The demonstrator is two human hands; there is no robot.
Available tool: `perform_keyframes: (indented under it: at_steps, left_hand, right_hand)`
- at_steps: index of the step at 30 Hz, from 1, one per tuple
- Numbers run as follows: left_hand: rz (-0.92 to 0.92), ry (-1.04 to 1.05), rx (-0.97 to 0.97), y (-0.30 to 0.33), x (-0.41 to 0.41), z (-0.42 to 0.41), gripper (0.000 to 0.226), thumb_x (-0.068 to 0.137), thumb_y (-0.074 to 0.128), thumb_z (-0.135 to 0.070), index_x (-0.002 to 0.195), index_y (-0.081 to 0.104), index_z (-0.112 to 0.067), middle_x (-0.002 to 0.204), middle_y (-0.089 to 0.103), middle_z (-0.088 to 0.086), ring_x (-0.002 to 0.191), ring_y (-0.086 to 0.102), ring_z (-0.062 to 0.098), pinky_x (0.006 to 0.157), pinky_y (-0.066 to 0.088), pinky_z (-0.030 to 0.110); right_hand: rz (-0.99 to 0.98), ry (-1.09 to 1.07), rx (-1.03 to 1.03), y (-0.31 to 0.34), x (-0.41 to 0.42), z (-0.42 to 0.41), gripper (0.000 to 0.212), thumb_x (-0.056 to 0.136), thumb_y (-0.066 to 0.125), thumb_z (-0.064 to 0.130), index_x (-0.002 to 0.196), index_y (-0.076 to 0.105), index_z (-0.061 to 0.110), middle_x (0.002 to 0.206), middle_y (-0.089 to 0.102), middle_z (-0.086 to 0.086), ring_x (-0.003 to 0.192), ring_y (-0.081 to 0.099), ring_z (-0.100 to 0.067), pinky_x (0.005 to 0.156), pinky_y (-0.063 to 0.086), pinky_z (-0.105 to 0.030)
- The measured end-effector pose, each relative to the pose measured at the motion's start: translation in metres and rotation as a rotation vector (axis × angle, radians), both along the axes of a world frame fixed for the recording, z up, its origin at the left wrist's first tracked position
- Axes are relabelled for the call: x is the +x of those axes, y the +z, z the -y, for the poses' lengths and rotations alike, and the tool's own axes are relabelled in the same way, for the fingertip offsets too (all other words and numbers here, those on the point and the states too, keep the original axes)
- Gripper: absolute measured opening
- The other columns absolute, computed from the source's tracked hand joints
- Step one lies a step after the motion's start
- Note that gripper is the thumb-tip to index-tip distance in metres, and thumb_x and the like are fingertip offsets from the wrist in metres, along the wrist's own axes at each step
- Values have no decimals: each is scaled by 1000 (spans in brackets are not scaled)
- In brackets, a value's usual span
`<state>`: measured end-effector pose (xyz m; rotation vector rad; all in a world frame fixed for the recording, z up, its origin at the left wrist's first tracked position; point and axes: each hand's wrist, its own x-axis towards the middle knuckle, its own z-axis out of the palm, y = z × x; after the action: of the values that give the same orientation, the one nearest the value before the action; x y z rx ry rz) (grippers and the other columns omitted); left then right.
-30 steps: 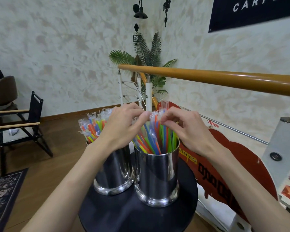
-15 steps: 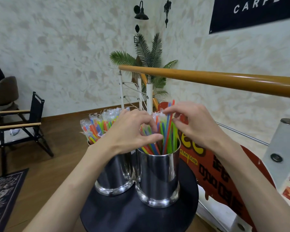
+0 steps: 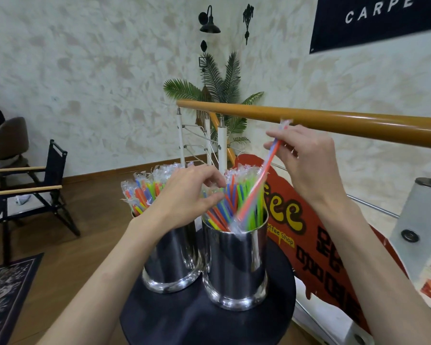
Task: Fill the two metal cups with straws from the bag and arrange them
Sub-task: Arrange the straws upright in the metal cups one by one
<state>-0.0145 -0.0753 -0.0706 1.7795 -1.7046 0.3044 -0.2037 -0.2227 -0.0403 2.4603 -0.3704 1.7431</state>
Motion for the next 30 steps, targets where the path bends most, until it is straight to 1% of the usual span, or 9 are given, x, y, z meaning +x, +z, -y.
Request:
perform_keyframes:
  at_steps: [4, 7, 9, 13, 16, 20, 22, 26, 30]
  left_hand:
    - [-25, 2, 8, -1, 0, 1, 16, 87, 77, -30, 99, 66, -29, 94, 65, -17, 92, 58, 0, 85, 49, 32]
    - [-34, -11, -2, -1, -1, 1, 23, 87, 78, -29, 106, 65, -26, 96, 66, -16, 92, 59, 0, 85, 49, 27]
    - [-47, -10, 2, -1, -1, 1, 30, 87, 77, -28, 112, 62, -25, 97, 67, -16, 93, 59, -1, 86, 49, 26]
    - [-157, -44, 6, -2, -1, 1, 50, 89, 75, -26, 134, 53, -23, 106, 68, -15, 100, 62, 0, 93, 51, 33]
    - [-397, -101, -70, 1, -6, 2, 64, 92, 71, -31, 149, 42, -24, 115, 67, -16, 105, 63, 0, 93, 49, 24]
    - [-548, -142, -283, 3, -22, 7, 37, 94, 69, -30, 123, 52, -46, 101, 73, -8, 93, 67, 2, 83, 49, 15]
    - [-548, -147, -341, 3, -25, 8, 30, 95, 69, -27, 111, 53, -47, 96, 74, -1, 90, 70, 11, 82, 54, 24]
    - [-538, -128, -334, 1, -25, 8, 35, 97, 67, -21, 131, 57, -20, 89, 76, 1, 82, 72, 13, 83, 59, 34]
    - [-502, -76, -313, 0, -24, 6, 40, 94, 70, -21, 128, 50, -22, 86, 75, 0, 77, 72, 15, 79, 59, 37]
  right_hand:
    - [-115, 158, 259, -4, 6, -11, 14, 93, 72, 30, 80, 76, 27, 70, 60, 5, 66, 53, -4, 63, 38, -16]
    - [-149, 263, 457, -5, 12, -16, 30, 92, 72, 37, 63, 65, 33, 62, 49, 6, 57, 45, -8, 57, 35, -22]
    - [-223, 305, 558, -9, 13, -19, 32, 91, 72, 41, 68, 73, 19, 55, 52, 6, 51, 44, -7, 55, 34, -22]
    - [-461, 260, 640, -26, 21, -22, 36, 81, 72, 56, 75, 77, 20, 64, 67, 1, 56, 56, -12, 57, 46, -35]
    - [-630, 155, 657, -39, 29, -27, 24, 84, 78, 43, 69, 72, 25, 58, 64, 5, 51, 52, -1, 51, 35, -18]
    - [-727, 96, 634, -48, 36, -35, 44, 84, 80, 39, 53, 54, 24, 52, 54, 6, 50, 48, -5, 52, 34, -24]
    - [-745, 80, 602, -47, 35, -36, 45, 85, 80, 40, 53, 52, 25, 54, 54, 7, 52, 53, -7, 52, 37, -25]
    - [-821, 73, 566, -45, 33, -36, 39, 83, 81, 39, 58, 55, 27, 61, 61, 8, 65, 62, -7, 58, 43, -24]
    - [-833, 156, 639, -34, 21, -30, 16, 78, 88, 31, 84, 75, 23, 76, 72, 10, 73, 68, 3, 65, 51, -14]
